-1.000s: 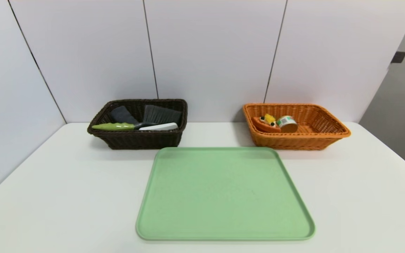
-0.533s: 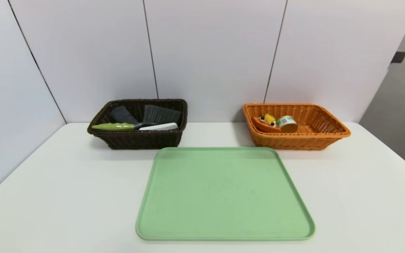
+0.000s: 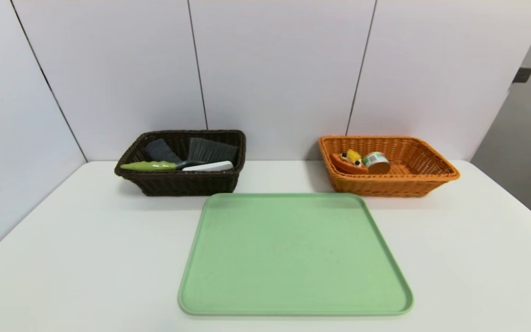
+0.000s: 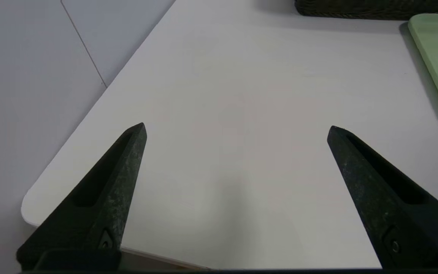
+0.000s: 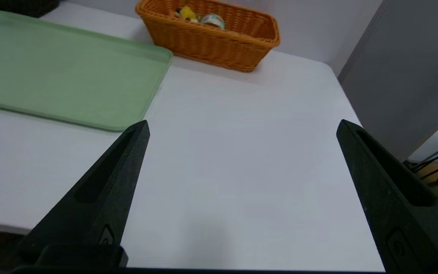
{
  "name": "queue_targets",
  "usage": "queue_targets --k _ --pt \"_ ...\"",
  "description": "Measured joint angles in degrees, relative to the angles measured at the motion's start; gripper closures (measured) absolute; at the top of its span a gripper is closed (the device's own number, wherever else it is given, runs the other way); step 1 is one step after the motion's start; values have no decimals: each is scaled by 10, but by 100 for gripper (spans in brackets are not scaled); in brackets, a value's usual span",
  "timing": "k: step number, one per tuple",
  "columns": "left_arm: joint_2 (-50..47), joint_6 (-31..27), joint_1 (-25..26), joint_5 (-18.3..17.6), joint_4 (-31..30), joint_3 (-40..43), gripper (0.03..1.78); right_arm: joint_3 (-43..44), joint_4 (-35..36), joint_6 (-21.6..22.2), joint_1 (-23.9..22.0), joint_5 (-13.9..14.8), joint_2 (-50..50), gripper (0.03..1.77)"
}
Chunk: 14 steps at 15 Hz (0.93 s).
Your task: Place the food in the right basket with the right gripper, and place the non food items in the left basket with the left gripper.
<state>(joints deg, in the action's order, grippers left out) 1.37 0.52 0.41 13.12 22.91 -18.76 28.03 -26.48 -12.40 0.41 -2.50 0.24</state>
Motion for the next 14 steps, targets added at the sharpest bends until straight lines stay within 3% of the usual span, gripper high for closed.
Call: queue_targets --k 4,8,11,14 --pt "-13 -10 0 -8 -161 94 12 -114 176 -1 0 -2 -3 11" --pt "-14 -31 0 -69 -287 174 12 -221 293 -2 0 -4 -3 11" --pt "-14 -29 0 -116 -305 186 12 -271 318 8 0 -4 -3 11" --pt "-14 -26 0 -120 -276 187 12 -279 267 35 0 0 -3 11"
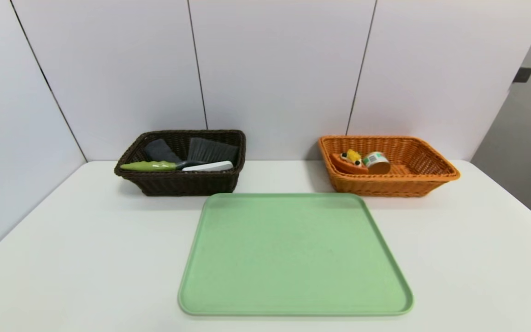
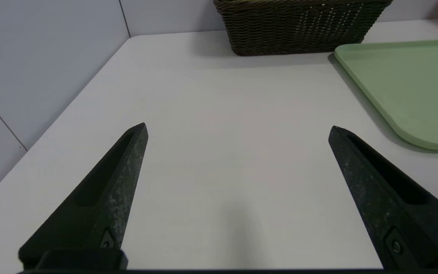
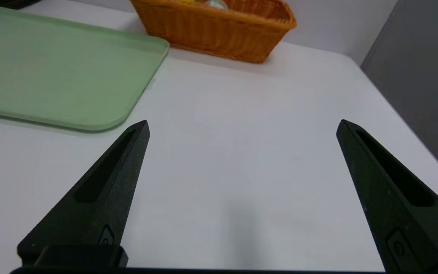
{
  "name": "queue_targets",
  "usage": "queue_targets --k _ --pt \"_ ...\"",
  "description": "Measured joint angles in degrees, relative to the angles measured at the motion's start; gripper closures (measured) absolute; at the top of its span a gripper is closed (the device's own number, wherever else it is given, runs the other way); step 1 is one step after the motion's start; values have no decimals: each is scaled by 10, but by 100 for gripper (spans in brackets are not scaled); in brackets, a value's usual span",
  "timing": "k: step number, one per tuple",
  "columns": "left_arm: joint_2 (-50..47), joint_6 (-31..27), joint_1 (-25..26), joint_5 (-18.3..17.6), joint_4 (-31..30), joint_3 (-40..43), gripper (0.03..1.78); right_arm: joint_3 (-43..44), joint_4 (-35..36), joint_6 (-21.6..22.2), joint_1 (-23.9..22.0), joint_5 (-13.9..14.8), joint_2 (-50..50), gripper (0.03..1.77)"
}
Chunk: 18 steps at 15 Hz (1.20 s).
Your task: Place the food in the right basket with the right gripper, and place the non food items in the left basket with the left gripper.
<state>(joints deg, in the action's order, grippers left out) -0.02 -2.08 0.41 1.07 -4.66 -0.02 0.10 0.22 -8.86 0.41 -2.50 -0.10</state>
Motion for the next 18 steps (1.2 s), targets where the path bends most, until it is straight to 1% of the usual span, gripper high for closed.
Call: queue_targets --k 2,6,18 --pt "0 12 0 2 0 0 12 0 -7 39 0 5 0 11" --pt "0 17 0 3 1 0 12 -1 -7 63 0 7 0 10" --pt "0 17 0 3 1 0 12 -1 -7 67 0 8 0 10"
